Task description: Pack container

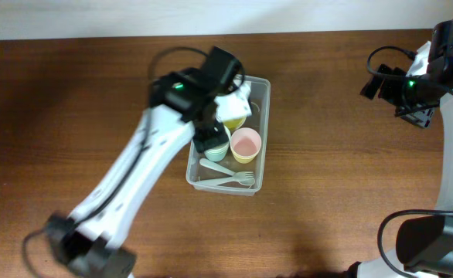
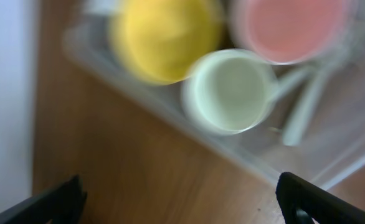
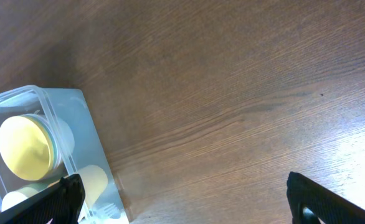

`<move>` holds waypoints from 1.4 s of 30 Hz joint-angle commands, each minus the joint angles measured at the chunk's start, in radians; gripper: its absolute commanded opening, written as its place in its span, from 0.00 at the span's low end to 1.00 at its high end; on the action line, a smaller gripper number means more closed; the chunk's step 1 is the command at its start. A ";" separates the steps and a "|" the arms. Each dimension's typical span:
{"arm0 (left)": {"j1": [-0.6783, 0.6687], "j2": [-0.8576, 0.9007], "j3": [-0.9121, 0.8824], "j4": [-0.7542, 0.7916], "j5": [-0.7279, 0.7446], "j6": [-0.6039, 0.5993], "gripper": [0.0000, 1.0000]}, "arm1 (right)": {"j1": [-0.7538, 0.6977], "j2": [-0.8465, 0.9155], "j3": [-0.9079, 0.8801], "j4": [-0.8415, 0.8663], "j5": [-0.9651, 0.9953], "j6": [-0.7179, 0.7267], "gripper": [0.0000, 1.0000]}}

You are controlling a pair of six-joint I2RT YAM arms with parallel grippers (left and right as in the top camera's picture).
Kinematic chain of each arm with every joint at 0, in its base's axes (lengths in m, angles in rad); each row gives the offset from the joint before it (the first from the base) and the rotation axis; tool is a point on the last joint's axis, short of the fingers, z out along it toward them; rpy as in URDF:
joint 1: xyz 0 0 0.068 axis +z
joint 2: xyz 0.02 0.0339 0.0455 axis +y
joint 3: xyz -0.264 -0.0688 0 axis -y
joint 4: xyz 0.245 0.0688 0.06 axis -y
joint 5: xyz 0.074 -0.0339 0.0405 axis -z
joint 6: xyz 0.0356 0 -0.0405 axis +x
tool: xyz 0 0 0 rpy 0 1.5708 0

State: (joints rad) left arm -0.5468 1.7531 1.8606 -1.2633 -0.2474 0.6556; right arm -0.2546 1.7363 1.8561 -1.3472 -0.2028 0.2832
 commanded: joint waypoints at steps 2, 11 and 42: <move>0.105 -0.161 0.031 0.023 -0.127 -0.366 1.00 | -0.001 -0.007 0.008 0.001 0.002 -0.006 0.99; 0.440 -0.370 0.031 0.029 -0.024 -0.588 1.00 | -0.001 -0.007 0.008 0.000 0.002 -0.006 0.99; 0.524 -0.400 0.031 -0.013 0.023 -0.588 1.00 | 0.333 -0.378 -0.086 0.061 0.090 -0.044 0.99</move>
State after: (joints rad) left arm -0.0265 1.3521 1.8778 -1.2747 -0.2352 0.0845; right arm 0.0540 1.4780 1.8309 -1.3231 -0.1951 0.2756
